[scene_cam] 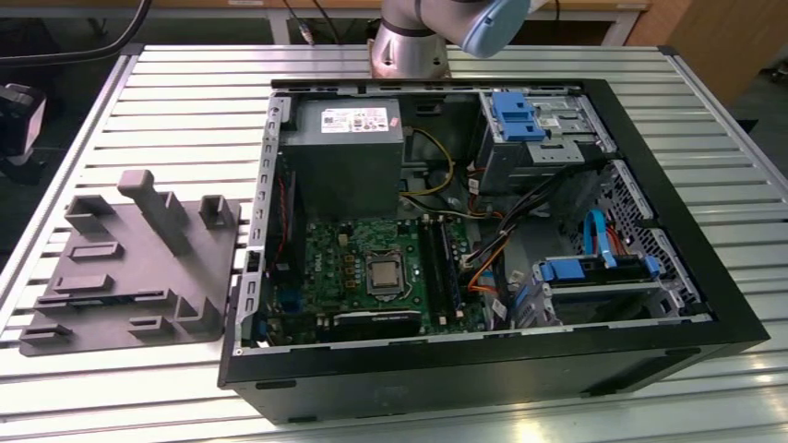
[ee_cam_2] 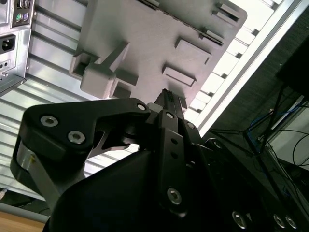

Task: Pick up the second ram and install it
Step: 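Reach for the second ram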

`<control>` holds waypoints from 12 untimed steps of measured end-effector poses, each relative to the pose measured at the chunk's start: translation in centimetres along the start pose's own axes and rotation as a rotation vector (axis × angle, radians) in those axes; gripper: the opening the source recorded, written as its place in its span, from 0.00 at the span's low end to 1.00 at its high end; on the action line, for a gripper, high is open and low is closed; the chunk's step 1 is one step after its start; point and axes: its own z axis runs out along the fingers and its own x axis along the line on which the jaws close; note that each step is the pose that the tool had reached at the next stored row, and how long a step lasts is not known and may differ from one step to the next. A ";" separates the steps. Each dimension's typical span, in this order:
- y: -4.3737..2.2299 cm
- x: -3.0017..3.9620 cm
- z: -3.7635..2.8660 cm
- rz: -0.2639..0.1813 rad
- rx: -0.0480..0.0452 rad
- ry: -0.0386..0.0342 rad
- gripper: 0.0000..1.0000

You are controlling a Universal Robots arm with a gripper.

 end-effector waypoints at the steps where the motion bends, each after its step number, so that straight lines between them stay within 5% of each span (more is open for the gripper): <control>1: -0.02 0.01 0.01 0.000 0.0001 0.0001 0.11; 12: -0.26 0.13 0.25 0.000 0.0000 0.0000 0.11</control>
